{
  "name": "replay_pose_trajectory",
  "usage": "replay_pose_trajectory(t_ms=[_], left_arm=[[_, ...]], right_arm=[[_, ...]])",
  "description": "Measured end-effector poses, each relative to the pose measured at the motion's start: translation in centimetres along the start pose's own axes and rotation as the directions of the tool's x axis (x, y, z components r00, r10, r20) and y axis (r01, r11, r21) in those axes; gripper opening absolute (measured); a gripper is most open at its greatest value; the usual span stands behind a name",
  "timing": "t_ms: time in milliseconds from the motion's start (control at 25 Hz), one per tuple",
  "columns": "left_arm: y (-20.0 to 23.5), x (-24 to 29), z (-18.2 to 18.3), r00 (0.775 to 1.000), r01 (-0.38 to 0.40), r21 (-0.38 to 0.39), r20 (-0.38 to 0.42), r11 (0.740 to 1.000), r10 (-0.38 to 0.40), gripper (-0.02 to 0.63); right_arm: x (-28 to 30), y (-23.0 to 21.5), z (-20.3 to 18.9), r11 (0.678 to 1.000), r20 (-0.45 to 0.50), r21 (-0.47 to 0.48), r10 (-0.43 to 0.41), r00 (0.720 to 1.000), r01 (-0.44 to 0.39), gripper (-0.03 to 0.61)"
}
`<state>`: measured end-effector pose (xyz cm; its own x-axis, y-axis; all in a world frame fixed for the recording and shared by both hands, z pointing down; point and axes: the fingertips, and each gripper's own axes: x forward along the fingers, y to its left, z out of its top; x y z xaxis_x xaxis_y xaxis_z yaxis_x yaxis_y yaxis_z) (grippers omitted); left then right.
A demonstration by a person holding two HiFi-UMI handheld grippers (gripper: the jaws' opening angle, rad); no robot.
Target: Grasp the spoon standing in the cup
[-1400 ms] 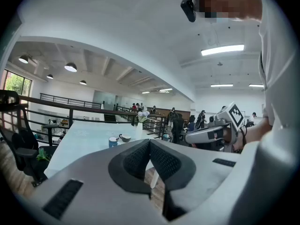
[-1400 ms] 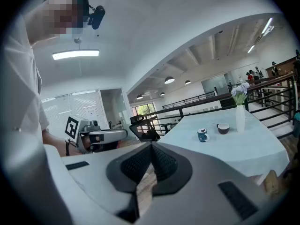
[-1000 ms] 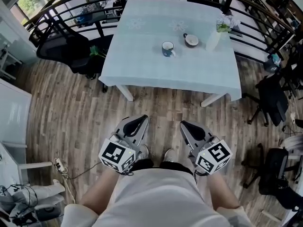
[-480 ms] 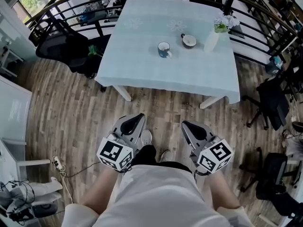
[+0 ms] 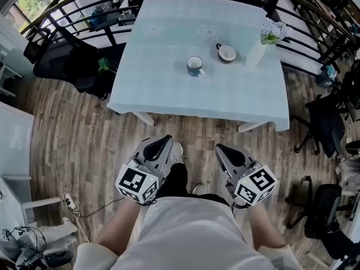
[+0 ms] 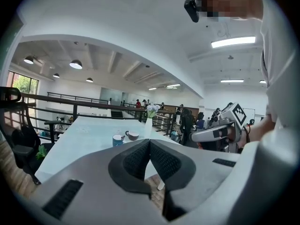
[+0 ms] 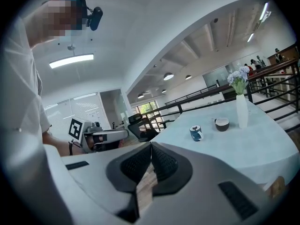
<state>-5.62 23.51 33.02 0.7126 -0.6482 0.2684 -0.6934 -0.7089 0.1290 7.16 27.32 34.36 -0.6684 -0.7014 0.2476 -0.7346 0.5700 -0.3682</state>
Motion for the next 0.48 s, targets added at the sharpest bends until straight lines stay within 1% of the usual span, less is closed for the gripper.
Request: replay_pose_trajectory(t_ms=[360, 480], left_arm=[[8.9, 5.9, 0.1, 0.999, 0.024, -0.031, -0.027, 0.999, -0.025, 0.018], [11.6, 8.0, 0.6, 0.999, 0.036, -0.030, -0.039, 0.999, -0.037, 0.018]], right_arm=[[9.4, -5.1, 2.2, 1.000, -0.026, 0.021, -0.019, 0.999, 0.019, 0.021], [12.1, -6.9, 3.2, 0.999, -0.031, 0.024, -0.034, 0.999, 0.034, 0.021]])
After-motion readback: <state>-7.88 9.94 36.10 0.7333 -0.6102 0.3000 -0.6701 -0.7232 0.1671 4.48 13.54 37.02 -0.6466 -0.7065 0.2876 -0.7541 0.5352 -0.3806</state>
